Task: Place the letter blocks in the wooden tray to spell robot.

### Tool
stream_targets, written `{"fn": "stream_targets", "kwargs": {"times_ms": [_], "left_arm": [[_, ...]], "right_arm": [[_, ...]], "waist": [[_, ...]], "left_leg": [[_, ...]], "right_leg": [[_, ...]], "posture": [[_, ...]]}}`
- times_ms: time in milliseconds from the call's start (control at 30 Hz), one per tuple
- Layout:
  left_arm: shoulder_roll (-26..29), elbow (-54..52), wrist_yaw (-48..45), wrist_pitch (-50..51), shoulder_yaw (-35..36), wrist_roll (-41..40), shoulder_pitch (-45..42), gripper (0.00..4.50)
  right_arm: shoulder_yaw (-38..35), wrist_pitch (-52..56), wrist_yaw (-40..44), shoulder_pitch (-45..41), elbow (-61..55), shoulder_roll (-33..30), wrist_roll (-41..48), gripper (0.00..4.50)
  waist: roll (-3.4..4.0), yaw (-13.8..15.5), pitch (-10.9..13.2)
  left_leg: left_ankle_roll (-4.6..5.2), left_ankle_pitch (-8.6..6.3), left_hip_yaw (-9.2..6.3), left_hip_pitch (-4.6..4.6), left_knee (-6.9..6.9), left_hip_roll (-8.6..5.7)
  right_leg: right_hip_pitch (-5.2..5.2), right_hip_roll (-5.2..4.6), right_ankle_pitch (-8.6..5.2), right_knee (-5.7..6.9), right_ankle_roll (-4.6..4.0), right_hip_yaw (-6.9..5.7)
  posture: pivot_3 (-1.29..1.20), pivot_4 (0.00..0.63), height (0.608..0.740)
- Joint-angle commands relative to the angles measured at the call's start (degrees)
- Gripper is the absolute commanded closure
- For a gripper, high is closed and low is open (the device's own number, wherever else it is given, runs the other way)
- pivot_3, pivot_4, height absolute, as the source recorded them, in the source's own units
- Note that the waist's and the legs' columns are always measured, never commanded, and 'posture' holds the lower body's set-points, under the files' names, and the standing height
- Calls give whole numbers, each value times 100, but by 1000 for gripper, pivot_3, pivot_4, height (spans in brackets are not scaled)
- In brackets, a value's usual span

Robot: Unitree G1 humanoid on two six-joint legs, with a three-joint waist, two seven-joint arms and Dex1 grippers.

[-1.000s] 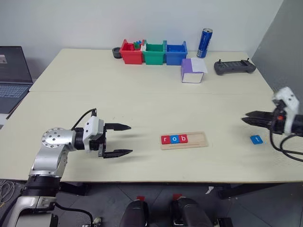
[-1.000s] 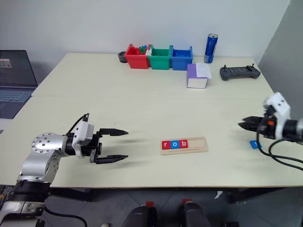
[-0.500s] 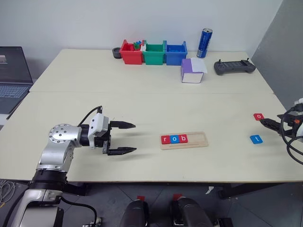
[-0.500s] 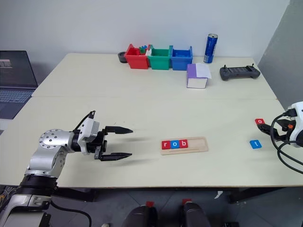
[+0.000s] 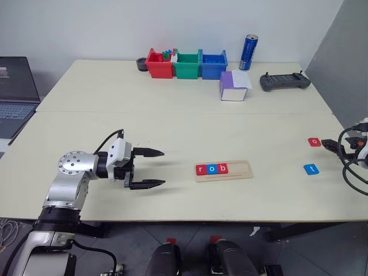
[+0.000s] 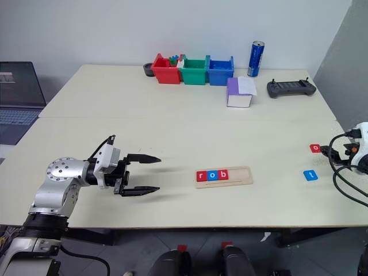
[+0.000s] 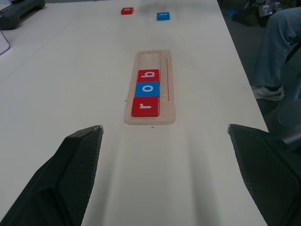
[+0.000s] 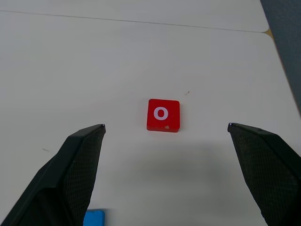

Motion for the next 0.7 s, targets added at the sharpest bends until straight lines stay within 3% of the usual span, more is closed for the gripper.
{"fn": "stream_targets", "kwargs": {"times_ms": [33, 300, 467, 700], "left_arm": [[84, -203, 51, 24, 140, -79, 28, 0], [129, -346, 137, 77, 177, -110, 152, 0], [110, -394, 175, 151, 147, -104, 120, 0], [212, -419, 181, 185, 246, -112, 84, 0]], "right_arm": [[-88, -196, -80, -186, 138, -107, -10, 61], [44, -627, 7, -305, 541, 19, -20, 61], [663, -1852, -220, -1256, 2291, 302, -667, 61], [827, -2831, -456, -2411, 4176, 601, -946, 61]], "waist": [[0, 0, 0], [0, -6, 0], [0, -92, 0], [2, -130, 1]], "left_leg": [[0, 0, 0, 0, 0, 0], [0, 0, 0, 0, -1, 0], [0, 1, 2, 4, 2, 1], [-22, 14, 3, 0, -2, -2]], "right_leg": [[0, 0, 0, 0, 0, 1], [0, 0, 0, 0, 0, 1], [1, 1, 1, 2, 2, 0], [-1, 2, 1, 0, 1, 7]], "posture": [[0, 150, 740], [0, 150, 740], [0, 150, 740], [0, 150, 740]]}}
